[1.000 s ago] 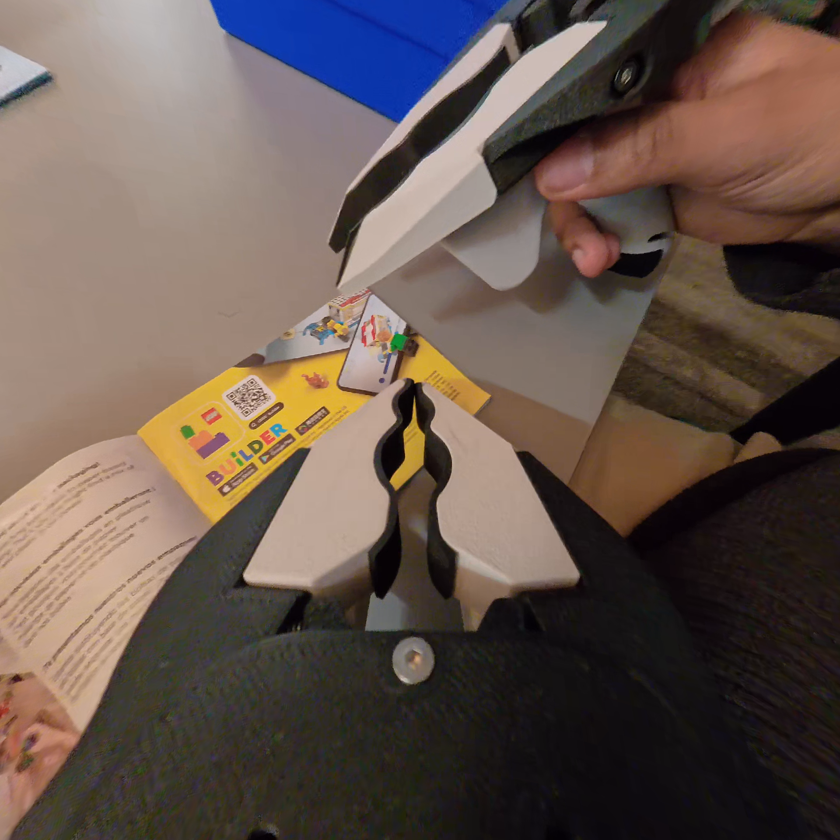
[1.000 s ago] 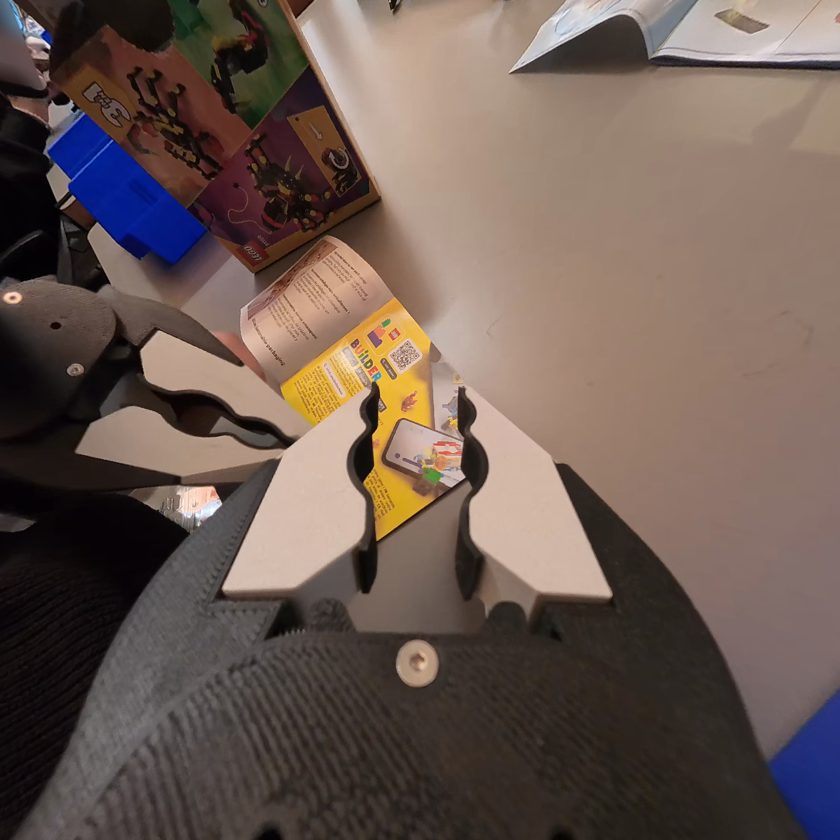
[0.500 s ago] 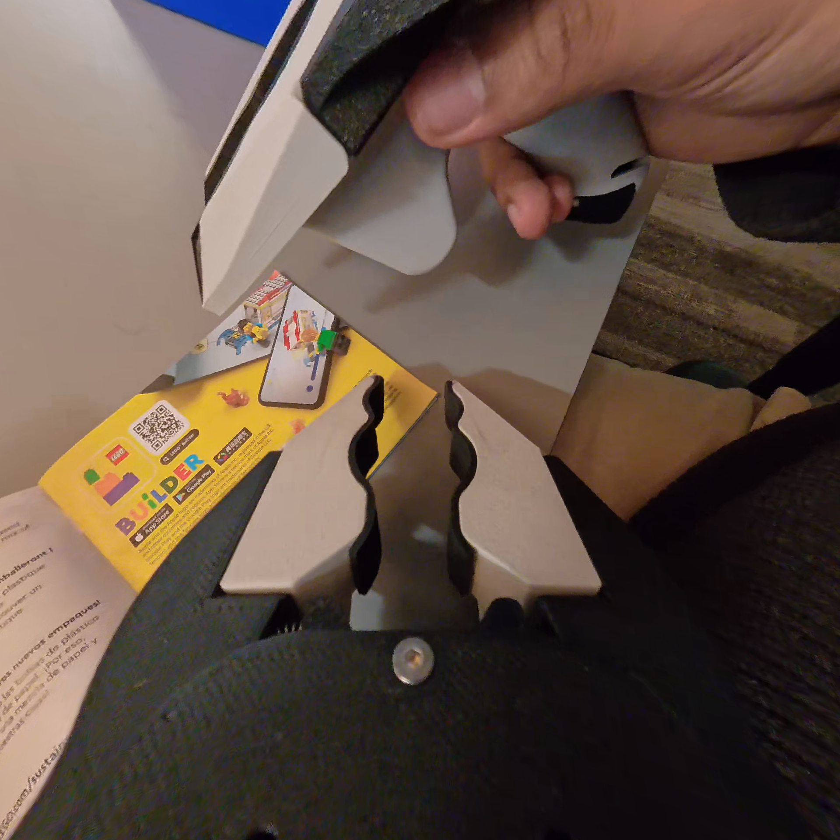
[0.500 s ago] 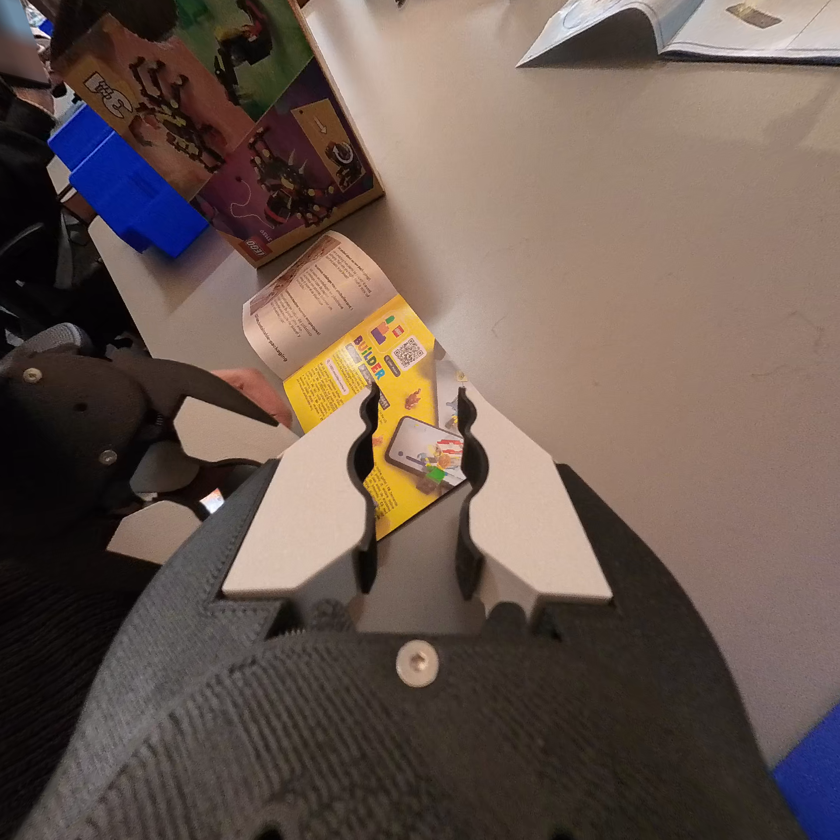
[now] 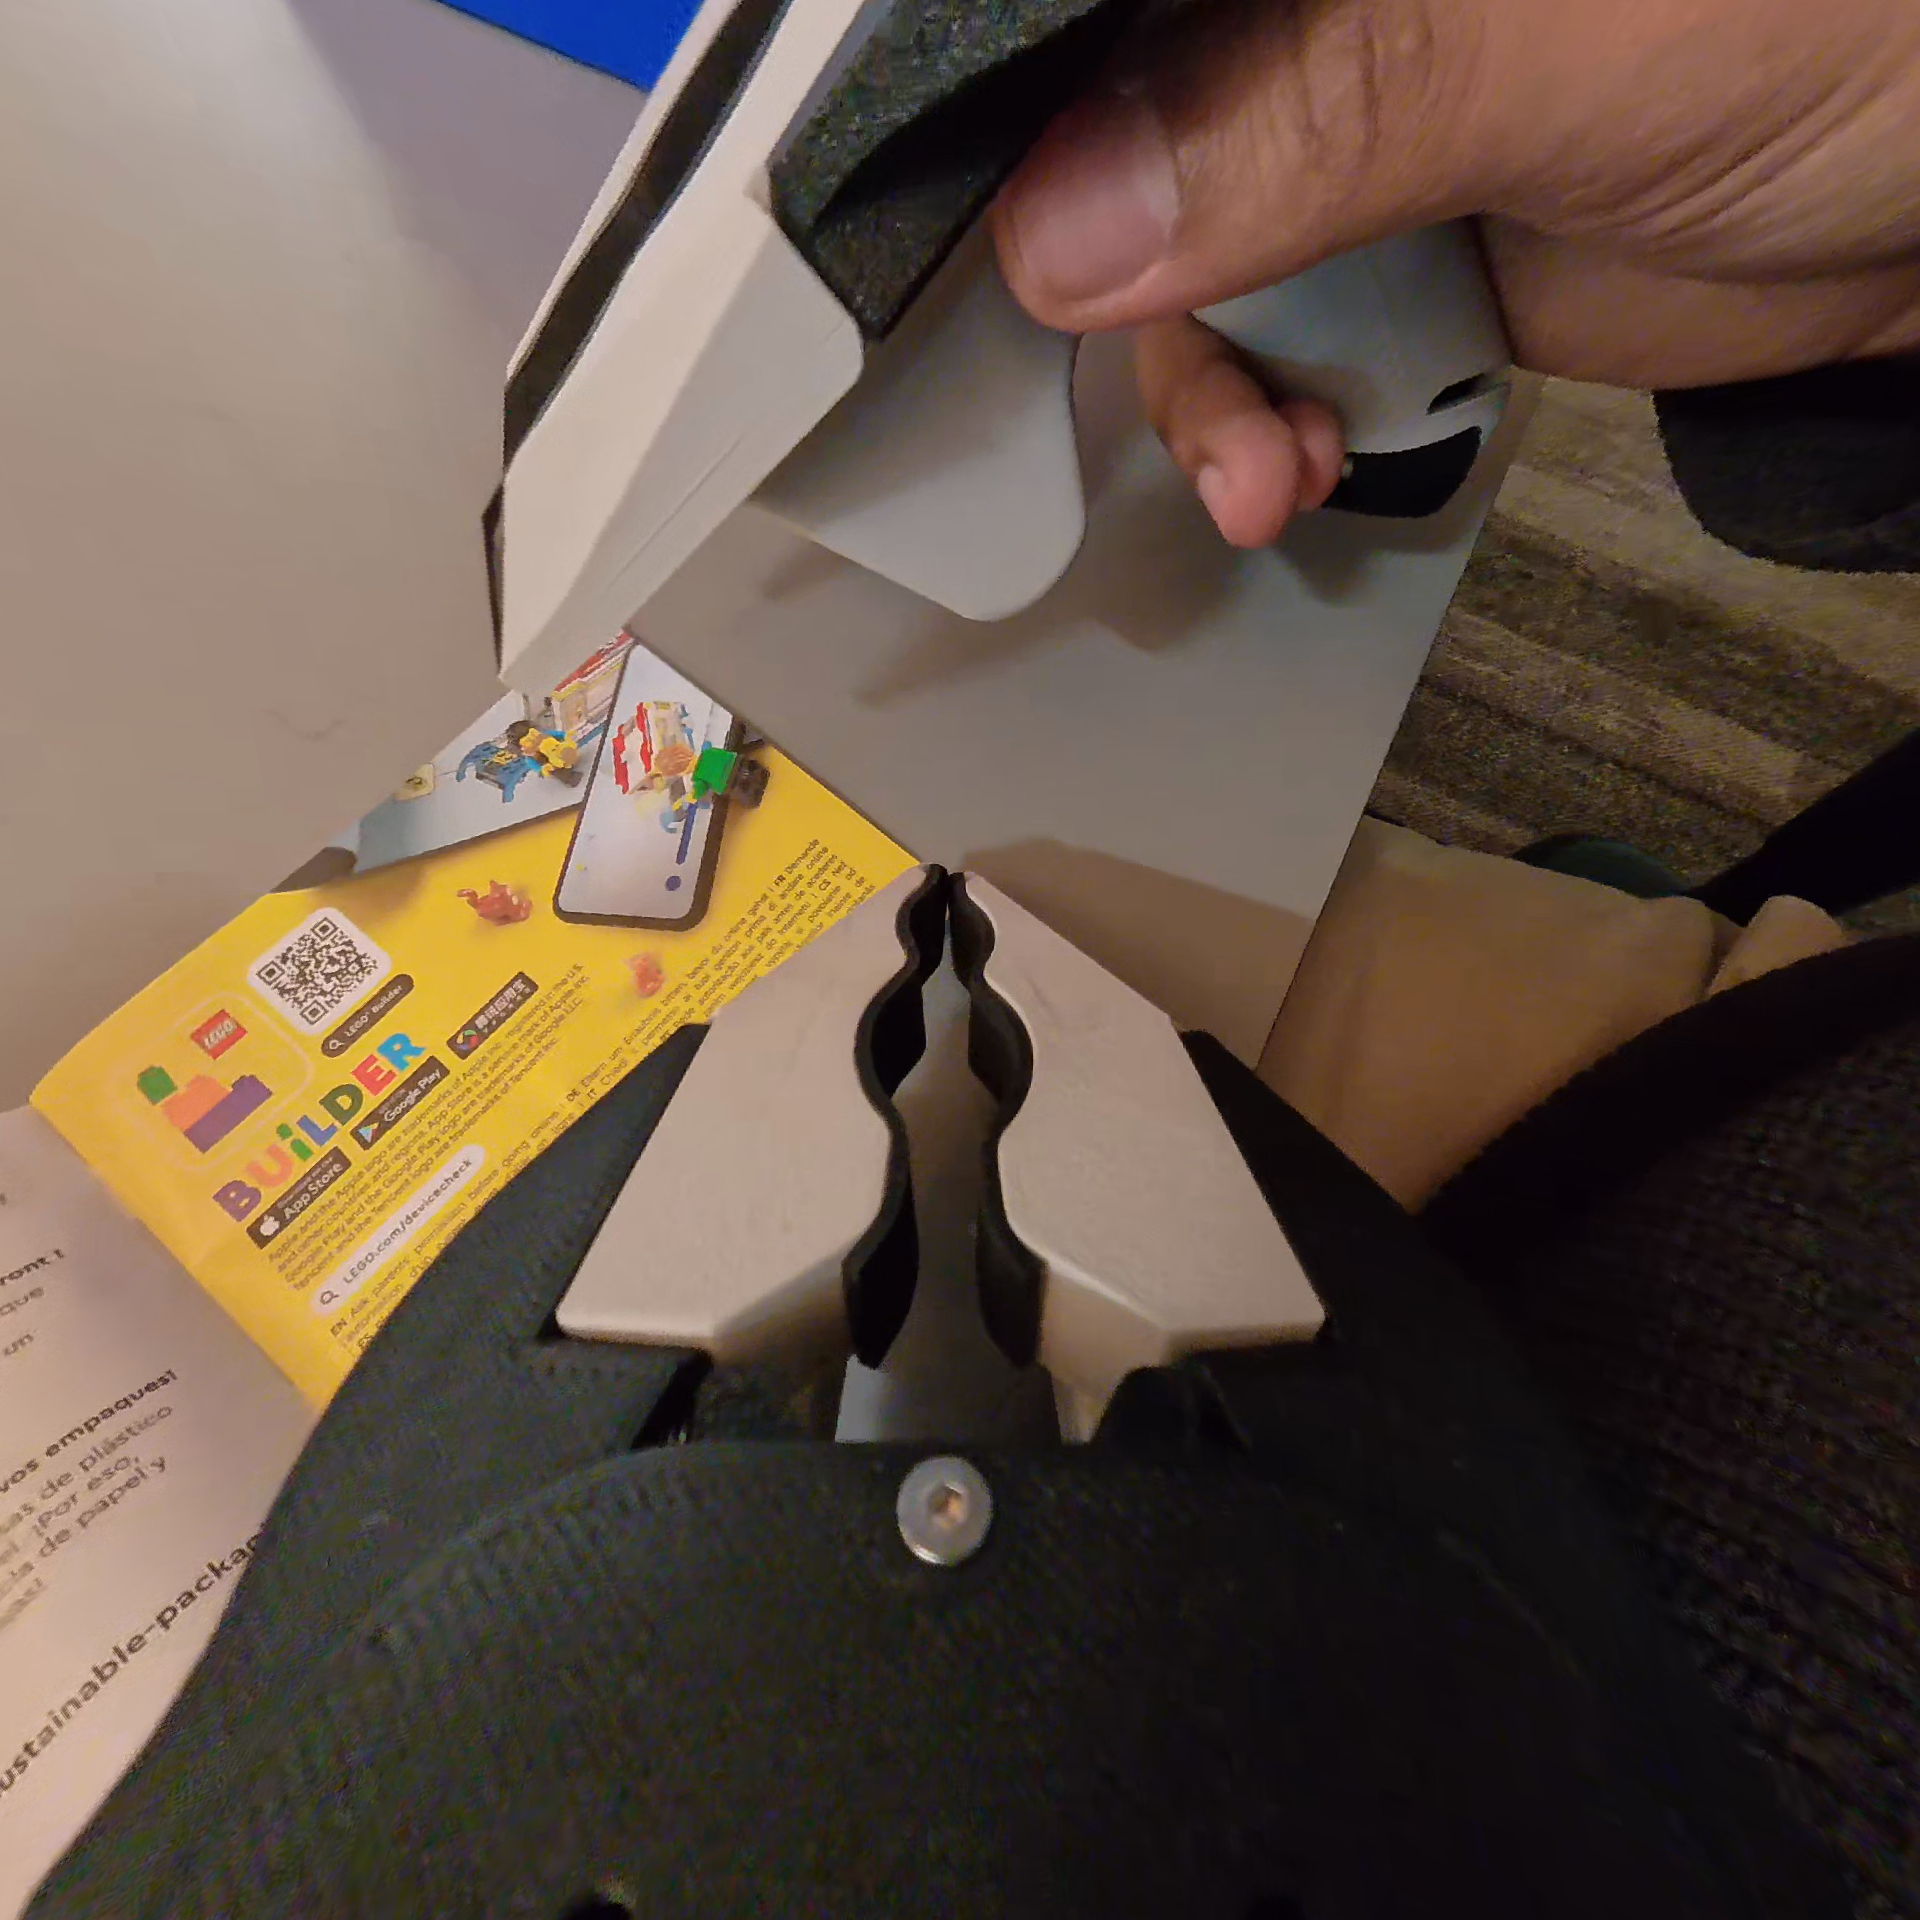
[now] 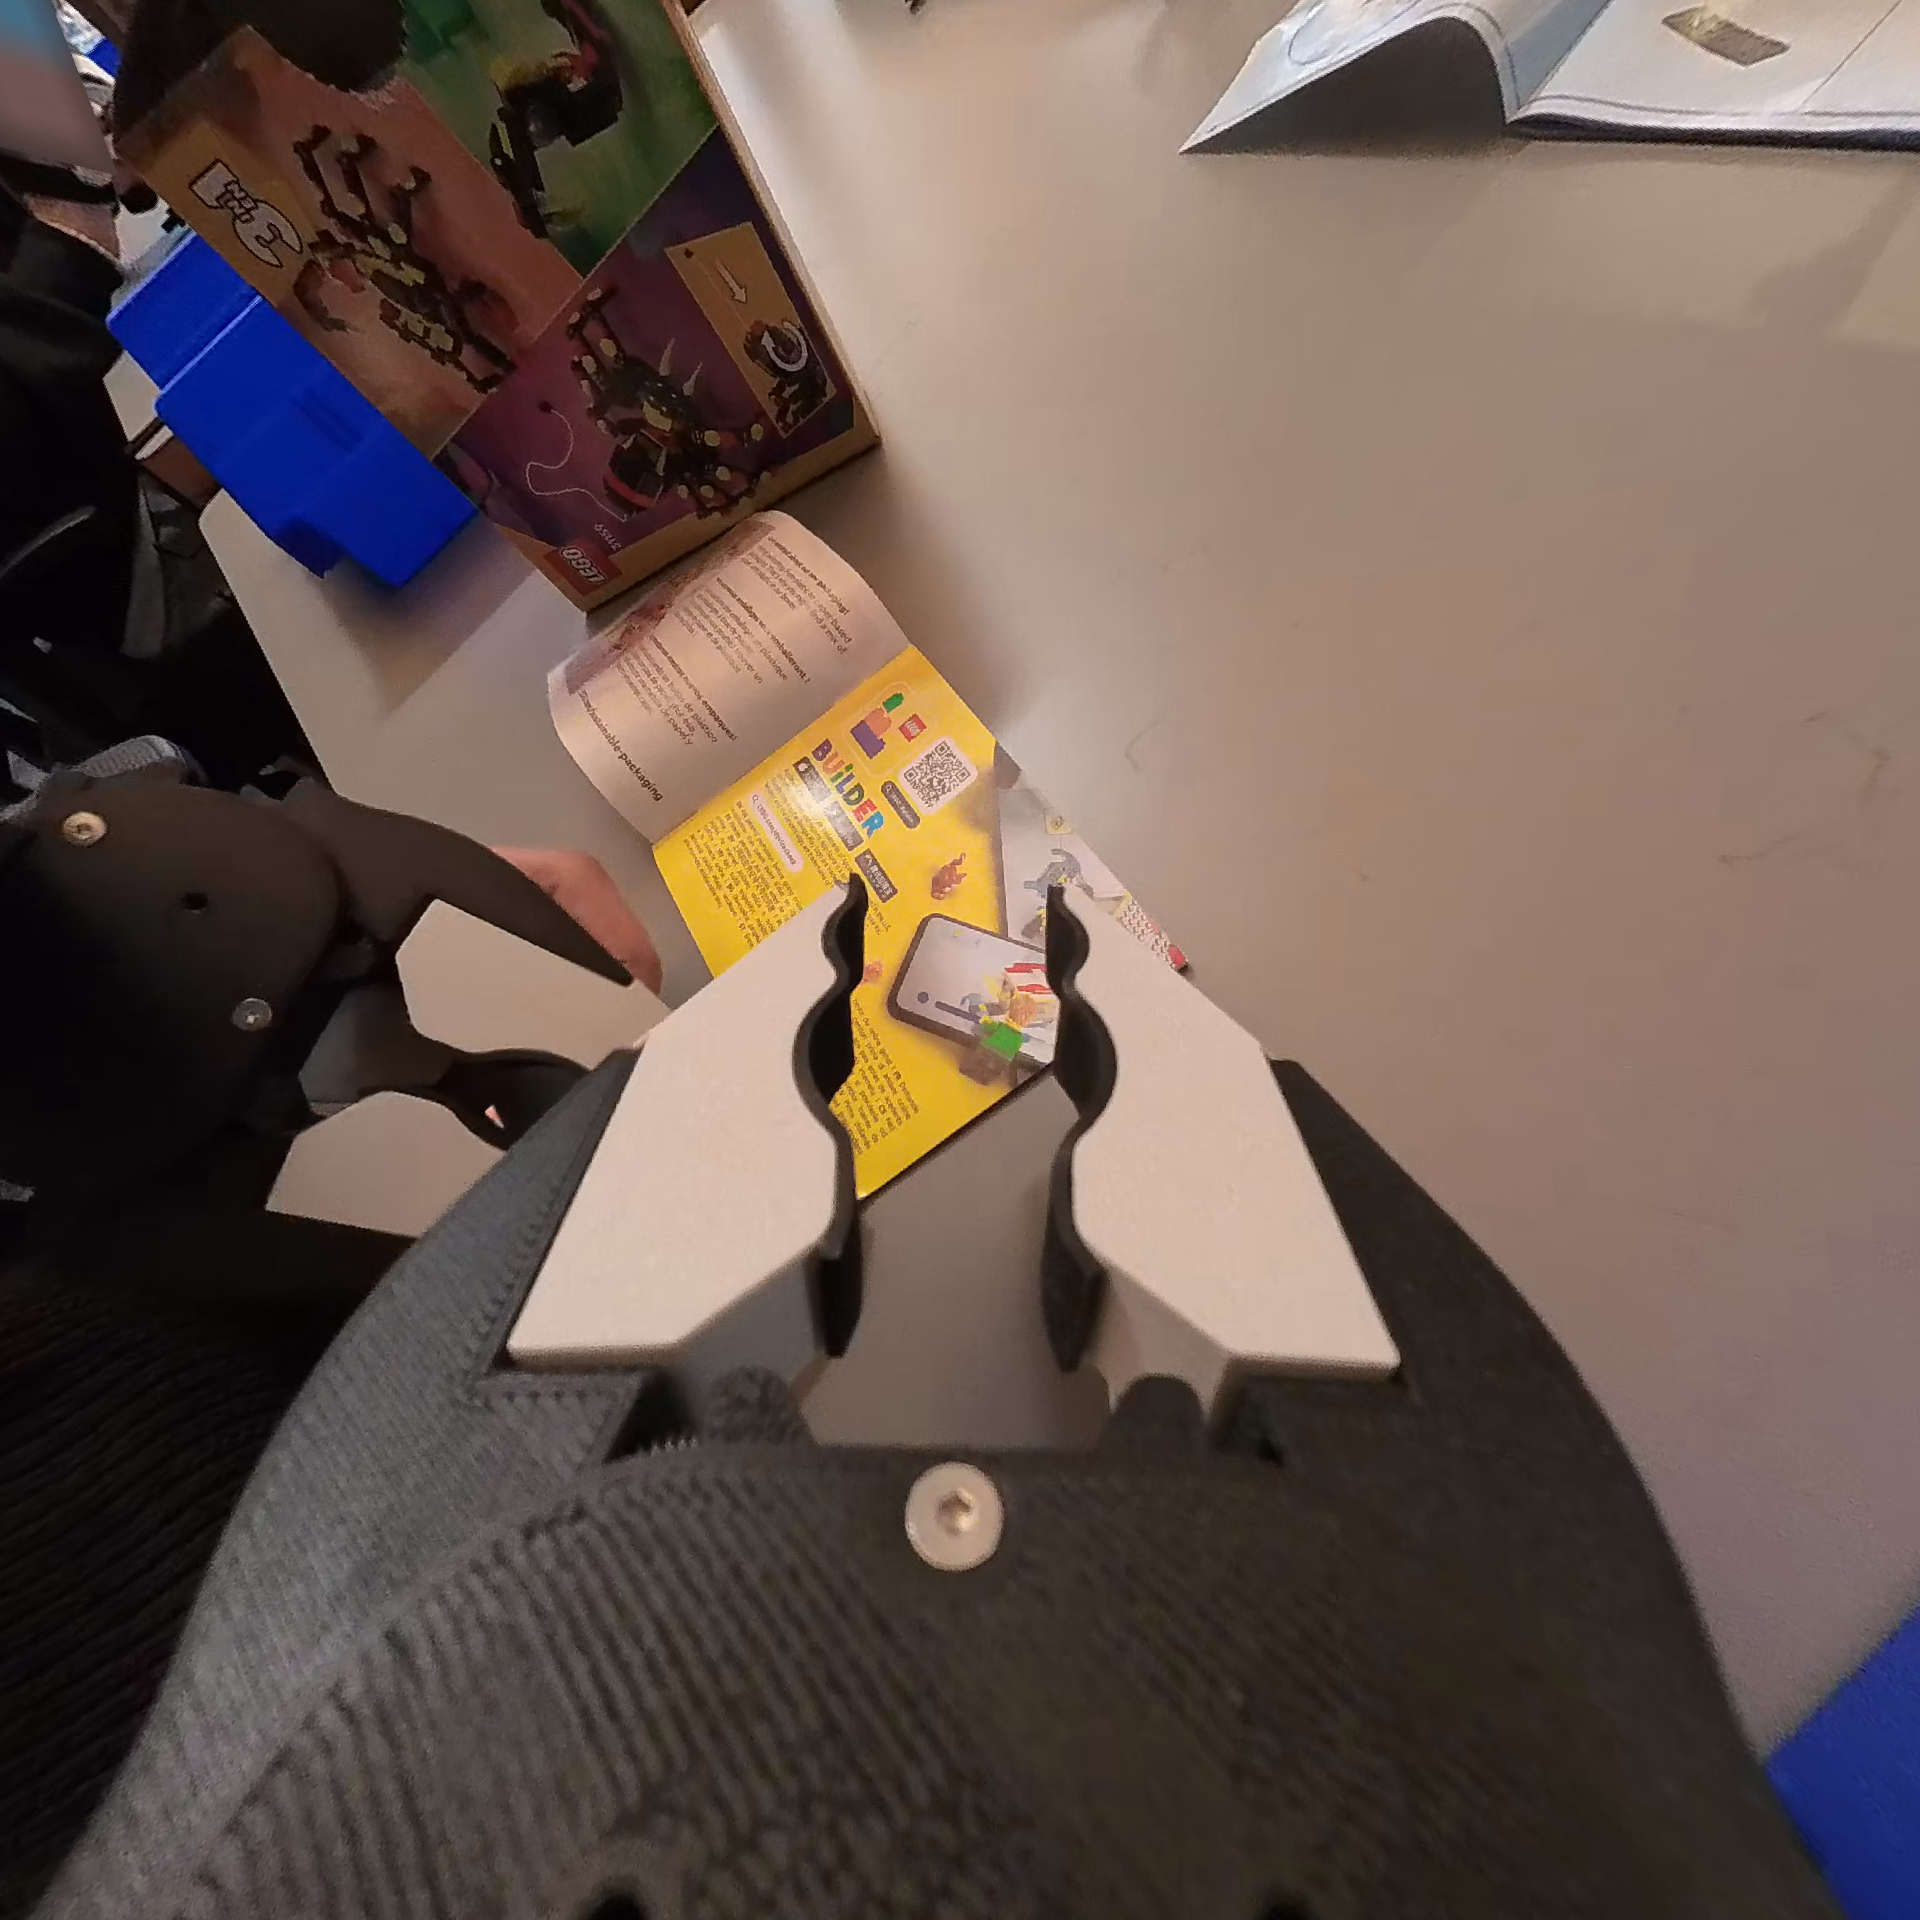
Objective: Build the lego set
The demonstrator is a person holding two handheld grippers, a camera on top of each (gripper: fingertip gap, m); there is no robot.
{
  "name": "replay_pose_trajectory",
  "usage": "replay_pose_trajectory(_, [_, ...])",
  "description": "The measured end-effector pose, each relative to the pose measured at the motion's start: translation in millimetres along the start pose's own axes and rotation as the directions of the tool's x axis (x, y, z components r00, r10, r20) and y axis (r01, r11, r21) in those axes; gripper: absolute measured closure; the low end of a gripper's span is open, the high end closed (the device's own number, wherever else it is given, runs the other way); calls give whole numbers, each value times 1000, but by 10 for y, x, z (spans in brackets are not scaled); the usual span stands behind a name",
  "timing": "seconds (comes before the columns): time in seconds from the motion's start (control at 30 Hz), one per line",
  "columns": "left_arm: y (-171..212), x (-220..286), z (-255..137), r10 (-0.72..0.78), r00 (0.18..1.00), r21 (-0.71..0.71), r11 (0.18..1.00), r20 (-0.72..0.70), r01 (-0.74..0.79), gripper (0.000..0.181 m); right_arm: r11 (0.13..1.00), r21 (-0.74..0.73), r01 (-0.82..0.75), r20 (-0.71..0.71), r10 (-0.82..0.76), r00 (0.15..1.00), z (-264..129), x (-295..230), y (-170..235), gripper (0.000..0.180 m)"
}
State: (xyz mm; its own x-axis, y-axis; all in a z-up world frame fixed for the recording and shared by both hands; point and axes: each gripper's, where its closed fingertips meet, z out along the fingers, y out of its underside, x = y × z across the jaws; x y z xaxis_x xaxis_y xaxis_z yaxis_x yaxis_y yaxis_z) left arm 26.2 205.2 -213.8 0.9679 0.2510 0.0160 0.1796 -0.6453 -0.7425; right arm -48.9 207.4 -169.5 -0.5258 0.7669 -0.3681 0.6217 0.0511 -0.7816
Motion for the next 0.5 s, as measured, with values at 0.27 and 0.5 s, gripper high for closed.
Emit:
replay_pose_trajectory(0.27, [-61, -196, -102, -34, 998, 44, 999, 56, 32, 181, 1000, 1, -1, -1, 1, 1000, -4, 6, -2, 146])
replay_pose_trajectory(0.5, [-77, -321, -205, -97, 994, 75, 993, 49, 93, 181, 1000, 8, -2, -20, 2, 1000, -36, 69, -20, 146])
